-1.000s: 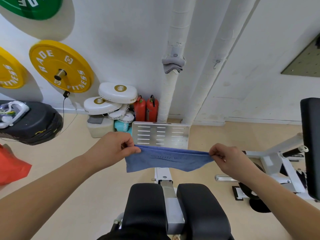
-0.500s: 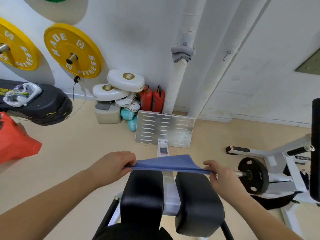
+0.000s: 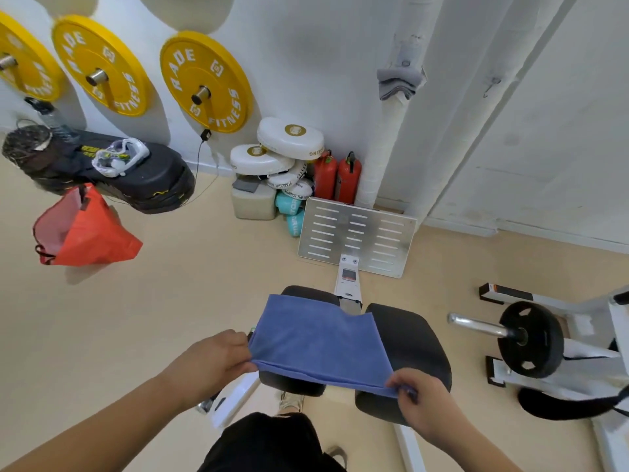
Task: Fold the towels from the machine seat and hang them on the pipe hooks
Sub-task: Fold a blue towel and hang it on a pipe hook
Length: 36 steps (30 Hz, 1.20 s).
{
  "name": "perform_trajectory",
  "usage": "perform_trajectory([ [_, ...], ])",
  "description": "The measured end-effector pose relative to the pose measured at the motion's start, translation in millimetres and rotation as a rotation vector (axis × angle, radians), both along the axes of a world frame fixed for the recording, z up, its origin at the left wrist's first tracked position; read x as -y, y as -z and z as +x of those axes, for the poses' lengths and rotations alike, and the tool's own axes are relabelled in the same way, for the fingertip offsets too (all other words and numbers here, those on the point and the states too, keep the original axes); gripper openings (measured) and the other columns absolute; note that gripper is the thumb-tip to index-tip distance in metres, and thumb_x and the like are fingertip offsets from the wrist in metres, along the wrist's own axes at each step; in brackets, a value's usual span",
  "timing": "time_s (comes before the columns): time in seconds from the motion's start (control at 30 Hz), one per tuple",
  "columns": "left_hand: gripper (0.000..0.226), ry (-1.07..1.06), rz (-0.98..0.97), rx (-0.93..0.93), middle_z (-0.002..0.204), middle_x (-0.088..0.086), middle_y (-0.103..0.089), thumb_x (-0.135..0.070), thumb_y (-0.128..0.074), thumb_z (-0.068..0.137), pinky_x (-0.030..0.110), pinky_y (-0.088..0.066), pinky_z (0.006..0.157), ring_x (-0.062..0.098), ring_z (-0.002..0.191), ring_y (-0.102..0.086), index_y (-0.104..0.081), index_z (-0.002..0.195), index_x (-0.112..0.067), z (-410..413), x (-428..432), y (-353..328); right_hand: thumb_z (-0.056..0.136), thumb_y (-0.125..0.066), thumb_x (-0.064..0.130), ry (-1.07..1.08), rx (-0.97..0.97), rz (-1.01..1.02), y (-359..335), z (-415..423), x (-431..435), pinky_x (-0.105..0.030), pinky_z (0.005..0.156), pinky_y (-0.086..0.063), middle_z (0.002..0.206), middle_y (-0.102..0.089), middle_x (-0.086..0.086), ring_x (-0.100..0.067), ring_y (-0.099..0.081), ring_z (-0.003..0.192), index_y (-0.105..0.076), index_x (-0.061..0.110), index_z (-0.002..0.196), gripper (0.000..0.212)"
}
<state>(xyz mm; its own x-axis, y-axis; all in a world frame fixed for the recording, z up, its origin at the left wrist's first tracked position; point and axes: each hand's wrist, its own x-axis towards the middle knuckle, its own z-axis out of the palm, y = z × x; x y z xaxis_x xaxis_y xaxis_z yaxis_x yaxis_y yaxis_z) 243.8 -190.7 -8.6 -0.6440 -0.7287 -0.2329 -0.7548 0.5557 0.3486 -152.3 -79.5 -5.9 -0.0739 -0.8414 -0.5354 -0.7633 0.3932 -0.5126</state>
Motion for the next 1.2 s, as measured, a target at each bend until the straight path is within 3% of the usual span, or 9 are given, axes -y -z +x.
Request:
perform_trajectory([
  [0.13, 0.053, -0.054, 0.086, 0.025, 0.09, -0.017, -0.047, -0.065, -0.022, 0.095, 0.014, -0.035, 0.066, 0.001, 0.082, -0.044, -0.06, 0.092, -0.029, 6, -22, 0, 0.094, -0.06, 0.002, 0.046, 0.055, 0.002, 8, 5, -14, -0.005, 0.068, -0.049, 0.095, -0.066, 0.01, -0.01, -0.064, 0.09, -0.071, 0.024, 0.091, 0.026],
  [0.2, 0.043, -0.111, 0.179, 0.0, 0.089, -0.016, -0.05, -0.062, -0.027, 0.095, 0.015, -0.042, 0.069, 0.001, 0.079, -0.048, -0.055, 0.089, -0.03, 0, -29, -5, 0.094, -0.058, -0.001, 0.043, 0.072, 0.031, 9, 6, -15, -0.006, 0.068, -0.05, 0.092, -0.067, 0.008, -0.012, -0.065, 0.088, -0.072, 0.021, 0.09, 0.027],
  [0.33, 0.016, -0.416, 0.3, -0.268, 0.088, -0.01, -0.067, -0.03, -0.054, 0.102, 0.021, -0.051, 0.074, 0.005, 0.08, -0.061, -0.063, 0.088, -0.028, -17, -14, -12, 0.097, -0.053, 0.004, 0.035, 0.092, 0.026, 10, 2, 3, -0.006, 0.077, -0.05, 0.099, -0.068, 0.009, -0.005, -0.063, 0.091, -0.069, 0.025, 0.103, 0.028],
  [0.47, 0.017, -0.646, 0.33, -0.355, 0.082, -0.003, -0.067, -0.025, -0.054, 0.102, 0.022, -0.046, 0.069, 0.008, 0.074, -0.058, -0.062, 0.087, -0.023, -43, 28, 1, 0.101, -0.051, 0.011, 0.175, 0.102, -0.037, 14, -2, 39, -0.004, 0.074, -0.043, 0.1, -0.069, 0.016, -0.001, -0.064, 0.093, -0.065, 0.034, 0.105, 0.026],
  [0.63, 0.015, -0.761, 0.366, -0.28, 0.083, -0.006, -0.069, -0.028, -0.054, 0.101, 0.024, -0.047, 0.07, 0.015, 0.081, -0.063, -0.06, 0.087, -0.025, -62, 79, 39, 0.101, -0.055, 0.014, 0.282, 0.069, -0.027, 35, 1, 91, -0.021, 0.09, -0.052, 0.097, -0.069, 0.014, -0.002, -0.062, 0.088, -0.065, 0.028, 0.105, 0.018],
  [0.8, 0.018, -0.826, 0.412, -0.189, 0.079, -0.008, -0.066, -0.032, -0.057, 0.099, 0.019, -0.04, 0.063, 0.013, 0.077, -0.06, -0.06, 0.083, -0.024, -73, 127, 66, 0.1, -0.056, 0.014, 0.322, 0.025, 0.044, 58, -2, 130, -0.014, 0.073, -0.042, 0.098, -0.069, 0.01, -0.004, -0.061, 0.087, -0.065, 0.028, 0.106, 0.018],
  [0.97, 0.03, -0.87, 0.47, -0.024, 0.072, -0.005, -0.062, -0.042, -0.059, 0.097, 0.026, -0.041, 0.059, 0.013, 0.067, -0.057, -0.053, 0.075, -0.022, -76, 156, 91, 0.098, -0.056, 0.013, 0.373, 0.005, 0.142, 80, -6, 161, -0.02, 0.073, -0.048, 0.096, -0.071, 0.007, -0.011, -0.066, 0.089, -0.066, 0.027, 0.106, 0.018],
  [1.07, 0.027, -0.899, 0.595, 0.074, 0.089, -0.003, -0.066, -0.048, -0.056, 0.097, 0.032, -0.053, 0.074, 0.017, 0.081, -0.062, -0.057, 0.088, -0.023, -74, 160, 104, 0.1, -0.055, 0.02, 0.345, -0.058, 0.215, 96, -4, 166, -0.022, 0.081, -0.049, 0.112, -0.071, 0.004, -0.011, -0.064, 0.093, -0.061, 0.026, 0.128, 0.028],
  [1.2, 0.034, -1.012, 0.908, 0.009, 0.095, 0.001, -0.069, -0.05, -0.063, 0.091, 0.039, -0.061, 0.082, 0.021, 0.086, -0.067, -0.063, 0.094, -0.016, -72, 149, 109, 0.1, -0.056, 0.032, 0.335, -0.133, 0.227, 109, 9, 158, -0.034, 0.102, -0.051, 0.146, -0.055, 0.004, -0.017, -0.059, 0.126, -0.046, 0.029, 0.147, 0.048],
])
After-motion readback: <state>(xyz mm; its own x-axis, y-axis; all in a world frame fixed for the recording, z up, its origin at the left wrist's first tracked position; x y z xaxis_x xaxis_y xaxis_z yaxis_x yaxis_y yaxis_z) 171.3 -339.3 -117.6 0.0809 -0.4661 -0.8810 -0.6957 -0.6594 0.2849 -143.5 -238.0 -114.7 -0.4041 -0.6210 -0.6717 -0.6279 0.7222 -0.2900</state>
